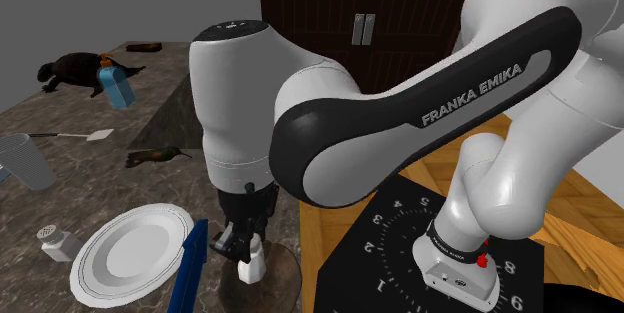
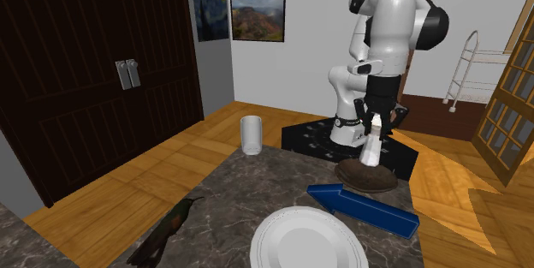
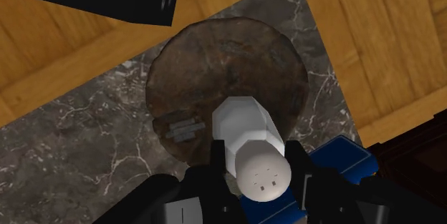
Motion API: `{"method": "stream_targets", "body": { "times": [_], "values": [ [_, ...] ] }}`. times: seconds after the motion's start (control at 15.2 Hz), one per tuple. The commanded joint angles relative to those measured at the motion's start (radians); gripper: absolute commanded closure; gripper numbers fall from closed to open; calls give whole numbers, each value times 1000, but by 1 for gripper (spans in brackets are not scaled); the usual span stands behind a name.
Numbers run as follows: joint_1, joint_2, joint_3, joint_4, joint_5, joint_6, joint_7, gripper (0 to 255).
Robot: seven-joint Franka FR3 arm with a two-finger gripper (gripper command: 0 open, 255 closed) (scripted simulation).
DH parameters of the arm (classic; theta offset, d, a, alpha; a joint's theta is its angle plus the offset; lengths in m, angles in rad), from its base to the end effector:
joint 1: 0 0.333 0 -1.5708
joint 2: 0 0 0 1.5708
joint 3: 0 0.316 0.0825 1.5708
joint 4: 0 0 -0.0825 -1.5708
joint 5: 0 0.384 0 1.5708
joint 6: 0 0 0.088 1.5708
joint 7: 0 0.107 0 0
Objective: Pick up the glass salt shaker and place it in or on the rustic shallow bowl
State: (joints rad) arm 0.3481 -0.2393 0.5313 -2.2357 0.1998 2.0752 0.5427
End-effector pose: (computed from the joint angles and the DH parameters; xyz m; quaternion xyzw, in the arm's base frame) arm 0.2977 0.3901 0.4596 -0.9924 -0.1170 -0.0014 0.0385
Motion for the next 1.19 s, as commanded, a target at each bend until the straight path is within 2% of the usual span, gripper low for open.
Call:
{"method": "stream_targets", "body": {
  "times": [0.0, 0.4, 0.92, 0.99, 1.12],
  "values": [
    [0, 10, 4, -20, -2, 30, 1, 255],
    [-1, 49, 18, -75, -12, 122, 7, 255],
    [-1, 49, 18, -75, -12, 122, 7, 255],
    [-1, 49, 18, -75, -12, 122, 7, 0],
    [-1, 49, 18, -75, -12, 122, 7, 0]
  ]
}}
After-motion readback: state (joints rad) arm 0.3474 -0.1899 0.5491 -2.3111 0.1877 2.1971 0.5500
